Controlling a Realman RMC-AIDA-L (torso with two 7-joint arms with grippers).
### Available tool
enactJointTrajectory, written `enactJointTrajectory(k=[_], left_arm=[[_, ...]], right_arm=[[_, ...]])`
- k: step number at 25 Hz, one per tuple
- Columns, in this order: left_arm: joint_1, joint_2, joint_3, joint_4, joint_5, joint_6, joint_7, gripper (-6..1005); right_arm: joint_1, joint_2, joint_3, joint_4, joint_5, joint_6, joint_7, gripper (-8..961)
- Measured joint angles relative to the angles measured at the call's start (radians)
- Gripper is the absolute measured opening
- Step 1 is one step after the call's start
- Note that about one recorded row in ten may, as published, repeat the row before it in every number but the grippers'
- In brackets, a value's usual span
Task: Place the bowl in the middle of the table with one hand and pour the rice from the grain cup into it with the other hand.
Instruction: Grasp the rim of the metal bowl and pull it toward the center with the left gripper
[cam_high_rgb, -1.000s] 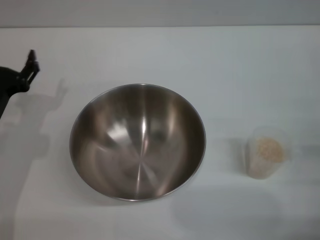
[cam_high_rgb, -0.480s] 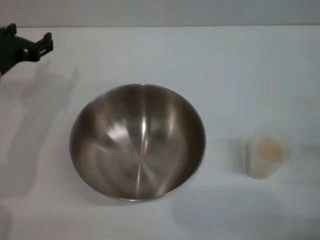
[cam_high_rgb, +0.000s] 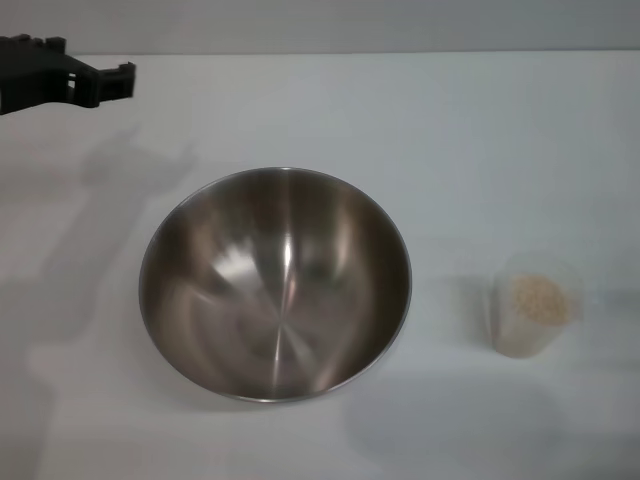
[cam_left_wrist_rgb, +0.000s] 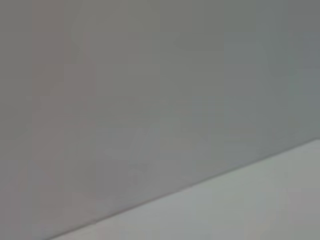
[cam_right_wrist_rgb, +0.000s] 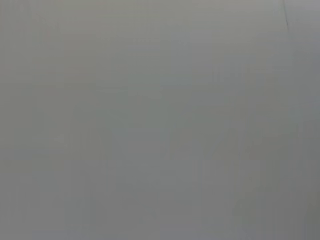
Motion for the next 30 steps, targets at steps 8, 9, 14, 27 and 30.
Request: enactJointTrajectory(k=[8,9,14,27,30], left_arm=[[-0.052,0.0,-0.17,-0.025,-0.163,-0.327,0.096,828],[-0.052,0.0,-0.178,-0.026,-0.175,-0.353,0.104,828],[-0.049,0.0,-0.184,-0.028,-0.182,-0.415,0.117,828],[-0.029,-0.005,-0.109,-0.024,-0.182,-0.514,0.151,829],[-0.026,-0.005,-0.089,-0.021,-0.172,-0.515,0.151,829]], right_arm=[[-0.004,0.001,-0.001,-0.002,0.005,0.005,0.0,831],[-0.004,0.001,-0.001,-0.002,0.005,0.006,0.0,831],[-0.004,0.001,-0.001,-0.002,0.006,0.013,0.0,831],[-0.004,0.0,0.004,-0.002,0.006,0.038,0.0,831],[-0.004,0.0,0.003,-0.002,0.006,0.038,0.0,830]])
